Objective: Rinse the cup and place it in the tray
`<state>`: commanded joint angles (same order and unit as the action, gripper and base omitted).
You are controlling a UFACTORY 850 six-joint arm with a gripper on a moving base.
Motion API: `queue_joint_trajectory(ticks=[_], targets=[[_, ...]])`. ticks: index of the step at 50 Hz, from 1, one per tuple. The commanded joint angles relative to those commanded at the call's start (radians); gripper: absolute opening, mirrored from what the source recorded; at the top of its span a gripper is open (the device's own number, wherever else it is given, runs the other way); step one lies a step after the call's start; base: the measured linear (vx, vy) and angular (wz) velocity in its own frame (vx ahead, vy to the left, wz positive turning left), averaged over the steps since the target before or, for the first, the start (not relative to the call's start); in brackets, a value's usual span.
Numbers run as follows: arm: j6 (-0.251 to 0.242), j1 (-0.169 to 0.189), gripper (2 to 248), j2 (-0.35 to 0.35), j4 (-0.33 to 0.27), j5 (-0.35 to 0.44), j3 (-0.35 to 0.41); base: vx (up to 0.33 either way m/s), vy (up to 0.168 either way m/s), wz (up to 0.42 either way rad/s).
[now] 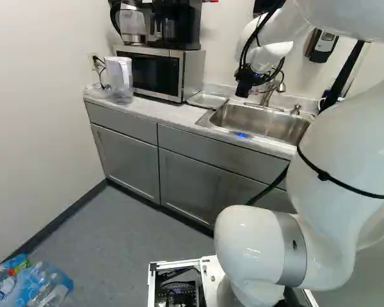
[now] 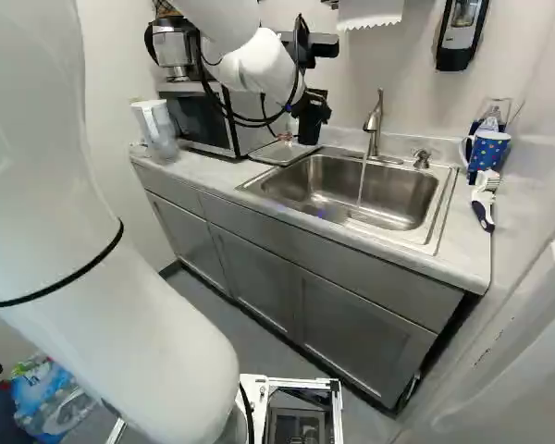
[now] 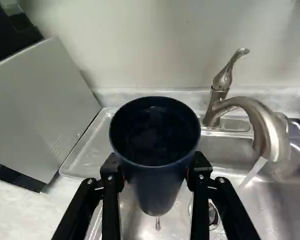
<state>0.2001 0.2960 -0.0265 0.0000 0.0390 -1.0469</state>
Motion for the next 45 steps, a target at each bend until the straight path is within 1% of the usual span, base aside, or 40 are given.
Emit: queue_joint_trajectory(ticks=[45], targets=[[0.472, 0.0, 126, 0.0, 0.0, 0.0, 0.0, 0.0, 0.0, 0.0]])
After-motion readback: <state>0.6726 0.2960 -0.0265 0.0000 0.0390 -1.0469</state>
